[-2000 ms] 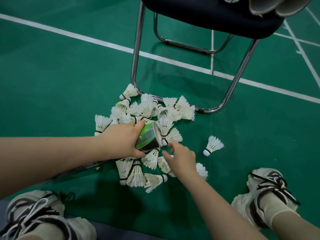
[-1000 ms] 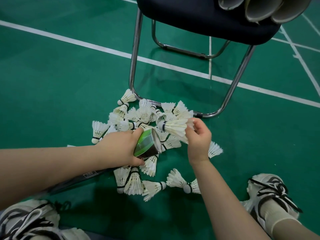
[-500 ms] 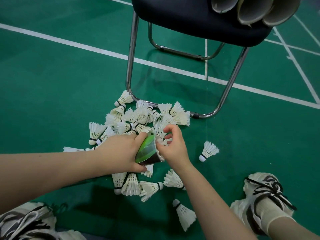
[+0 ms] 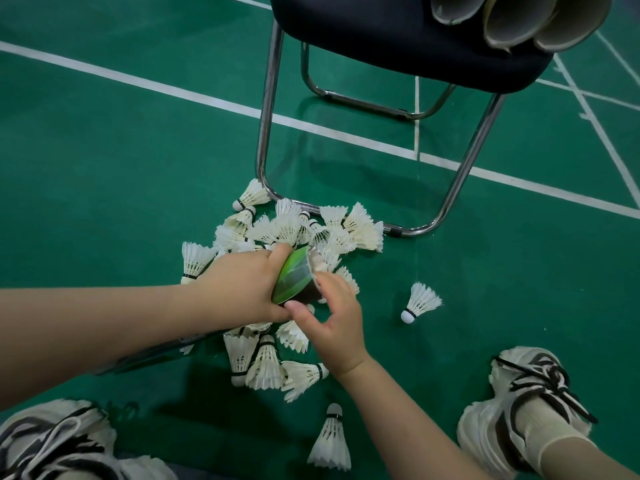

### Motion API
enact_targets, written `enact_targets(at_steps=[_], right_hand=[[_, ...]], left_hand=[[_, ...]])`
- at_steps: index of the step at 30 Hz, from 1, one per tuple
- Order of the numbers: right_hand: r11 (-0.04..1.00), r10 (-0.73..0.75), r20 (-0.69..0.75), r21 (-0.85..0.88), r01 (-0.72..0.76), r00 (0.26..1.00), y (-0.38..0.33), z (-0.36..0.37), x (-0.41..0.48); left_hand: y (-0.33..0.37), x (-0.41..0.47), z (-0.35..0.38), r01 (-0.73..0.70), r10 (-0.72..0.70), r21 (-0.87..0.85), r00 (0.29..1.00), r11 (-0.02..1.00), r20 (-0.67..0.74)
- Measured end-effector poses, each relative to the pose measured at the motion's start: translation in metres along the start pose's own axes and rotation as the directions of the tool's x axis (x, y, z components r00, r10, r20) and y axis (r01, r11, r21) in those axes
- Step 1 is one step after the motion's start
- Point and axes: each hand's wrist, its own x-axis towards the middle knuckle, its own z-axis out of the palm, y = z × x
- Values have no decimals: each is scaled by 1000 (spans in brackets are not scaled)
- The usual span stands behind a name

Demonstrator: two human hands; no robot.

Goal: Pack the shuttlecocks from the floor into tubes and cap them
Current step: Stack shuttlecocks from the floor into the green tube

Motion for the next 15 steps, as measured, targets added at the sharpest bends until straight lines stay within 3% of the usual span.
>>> enact_targets(at_steps=[3,6,10,12,14,15], right_hand=[[992,39,94,113,-50,995,0,-6,4],[986,100,270,100,-131,958,0,-17,12],[943,269,528,27,-333,805,-16,-25,22],[927,286,632,8,-375,721,-19,-23,21],[935,266,643,9,-355,718,-18,-18,19],[940,250,600,39,-340,760,-17,-14,19]], left_hand=[[0,-2,2,-3,3,20,1000,1000,-8],[-2,-2,3,-28,28,72,1000,997,-9],[-1,-3,10,-87,85,139,996,987,16],[0,-7,14,-100,94,168,995,981,40],[-1,-10,17,-86,80,152,996,985,43],[-2,-10,16,-69,66,128,997,989,34]])
